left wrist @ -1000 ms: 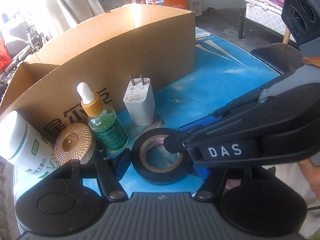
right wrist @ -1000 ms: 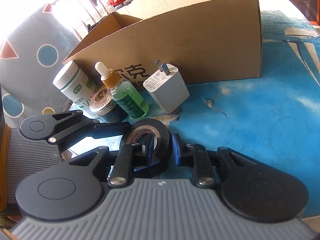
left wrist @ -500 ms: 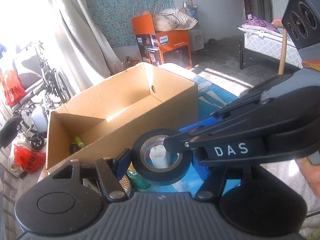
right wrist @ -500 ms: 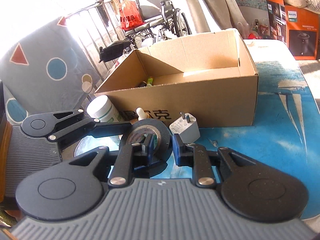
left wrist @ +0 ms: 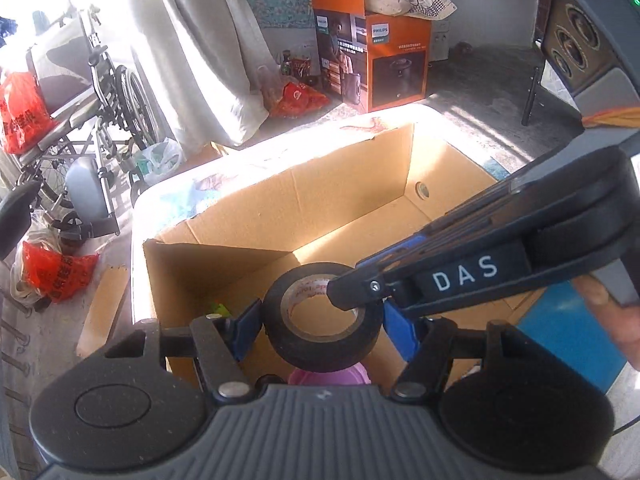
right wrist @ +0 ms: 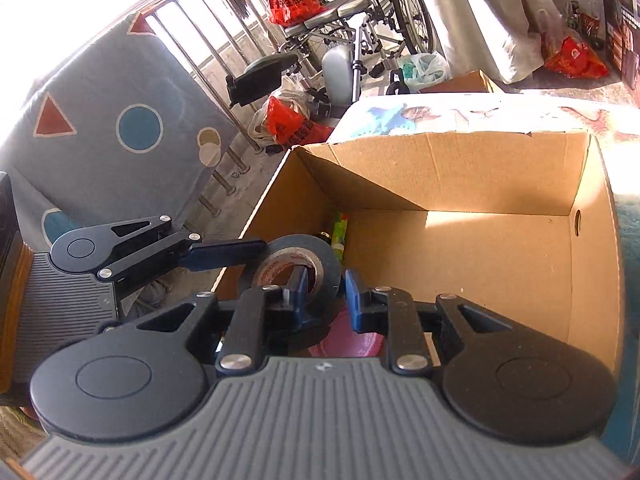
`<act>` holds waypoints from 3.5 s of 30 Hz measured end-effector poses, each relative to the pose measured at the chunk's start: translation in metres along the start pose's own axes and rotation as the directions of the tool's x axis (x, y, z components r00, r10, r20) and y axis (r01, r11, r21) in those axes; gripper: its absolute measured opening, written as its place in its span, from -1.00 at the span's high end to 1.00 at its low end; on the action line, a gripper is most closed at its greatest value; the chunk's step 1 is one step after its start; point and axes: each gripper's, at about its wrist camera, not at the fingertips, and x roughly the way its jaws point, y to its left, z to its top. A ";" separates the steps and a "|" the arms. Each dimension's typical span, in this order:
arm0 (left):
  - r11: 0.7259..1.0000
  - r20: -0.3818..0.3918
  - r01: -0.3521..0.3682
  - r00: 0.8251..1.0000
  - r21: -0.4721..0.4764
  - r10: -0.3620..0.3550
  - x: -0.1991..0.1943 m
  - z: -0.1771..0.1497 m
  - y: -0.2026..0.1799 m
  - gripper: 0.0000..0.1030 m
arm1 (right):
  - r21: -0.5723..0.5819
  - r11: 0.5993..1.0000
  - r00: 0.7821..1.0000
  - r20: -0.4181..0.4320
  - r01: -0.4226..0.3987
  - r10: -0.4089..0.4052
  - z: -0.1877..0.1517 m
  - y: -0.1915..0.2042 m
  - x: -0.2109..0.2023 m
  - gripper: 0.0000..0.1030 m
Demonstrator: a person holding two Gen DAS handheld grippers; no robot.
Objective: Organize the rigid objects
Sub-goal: 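Carry the tape roll into the cardboard box and open the right tool, then move the right tool back out of the box toward the table items, then grasp the white plug charger on the table with the right tool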
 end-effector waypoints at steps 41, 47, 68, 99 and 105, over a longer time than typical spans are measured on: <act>0.991 0.157 0.118 0.982 -0.069 -0.106 -0.058 -0.005 0.015 -0.71 | -0.006 0.995 0.959 0.268 -0.098 0.096 -0.054 -0.009 -0.106 -0.66; 0.980 0.244 0.191 0.954 -0.051 -0.173 -0.085 -0.050 -0.017 -0.81 | 0.039 0.999 0.936 0.349 0.038 -0.050 -0.133 -0.004 -0.160 -0.98; 0.927 0.197 0.311 0.942 -0.210 -0.271 -0.049 -0.154 -0.080 -0.92 | -0.118 0.853 0.806 0.414 0.509 -0.424 -0.220 0.017 -0.156 -0.97; 0.997 0.228 0.049 0.972 0.060 -0.061 -0.004 -0.164 -0.158 -0.60 | 0.034 0.992 0.917 0.379 0.118 -0.122 -0.231 -0.053 -0.084 -0.81; 0.998 0.220 -0.028 0.975 0.053 0.016 0.014 -0.157 -0.161 -0.36 | 0.046 0.998 0.938 0.343 0.041 -0.055 -0.211 -0.061 -0.054 -0.34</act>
